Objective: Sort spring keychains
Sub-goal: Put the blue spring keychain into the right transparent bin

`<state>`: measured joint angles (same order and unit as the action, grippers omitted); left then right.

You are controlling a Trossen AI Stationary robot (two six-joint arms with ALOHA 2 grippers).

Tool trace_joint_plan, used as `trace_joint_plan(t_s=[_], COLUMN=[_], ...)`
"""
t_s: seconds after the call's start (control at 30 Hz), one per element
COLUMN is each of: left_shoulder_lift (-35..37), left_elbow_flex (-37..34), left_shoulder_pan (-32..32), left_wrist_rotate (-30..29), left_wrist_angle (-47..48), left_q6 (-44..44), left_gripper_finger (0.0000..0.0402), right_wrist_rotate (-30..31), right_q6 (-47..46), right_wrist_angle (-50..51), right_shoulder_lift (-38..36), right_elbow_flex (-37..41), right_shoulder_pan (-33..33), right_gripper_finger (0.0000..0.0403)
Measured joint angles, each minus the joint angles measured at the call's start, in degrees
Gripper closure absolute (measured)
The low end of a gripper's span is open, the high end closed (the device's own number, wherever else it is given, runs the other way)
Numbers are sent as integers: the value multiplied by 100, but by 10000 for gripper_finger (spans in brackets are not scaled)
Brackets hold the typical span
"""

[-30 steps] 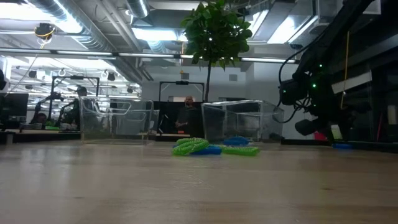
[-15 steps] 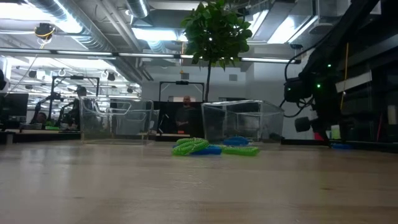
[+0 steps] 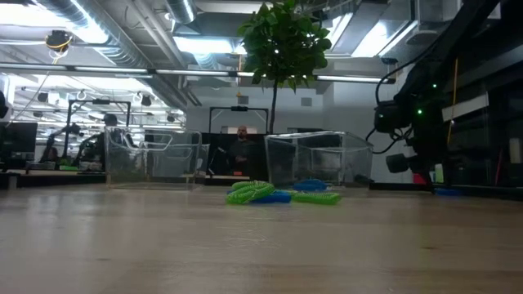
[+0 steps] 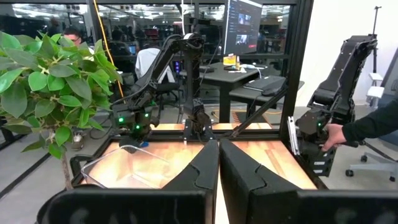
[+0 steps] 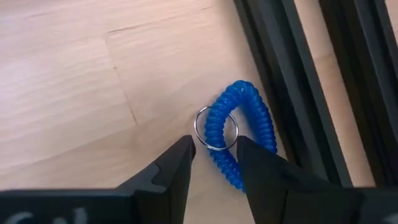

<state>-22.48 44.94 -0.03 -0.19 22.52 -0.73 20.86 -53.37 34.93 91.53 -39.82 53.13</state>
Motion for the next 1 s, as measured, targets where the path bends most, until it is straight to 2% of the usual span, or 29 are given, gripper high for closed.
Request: trace_joint_plan(t_s=[0.37,0.63,0.87,1.0], left_shoulder_lift=[0,0,0,0], left_elbow_flex=[-2,0,-2,-2], left_shoulder_pan=[0,0,1,0], left_wrist_rotate=[-2,0,-1,-2], left_wrist_angle=[0,0,0,0], left_q6=[2,2,1,-1], left_gripper_finger=[393,390,392,389], right_wrist_rotate=[-508,-655,-657,-607], right_q6=[275,283,278,272], right_wrist_angle=[-396,-561,-551,-512], right_shoulder_lift=[9,9,-13,-285], right_elbow_flex=[3,3,4,15], right_shoulder_pan=[-138,-147,-149,-164], right_gripper_finger=[325,386,388,389])
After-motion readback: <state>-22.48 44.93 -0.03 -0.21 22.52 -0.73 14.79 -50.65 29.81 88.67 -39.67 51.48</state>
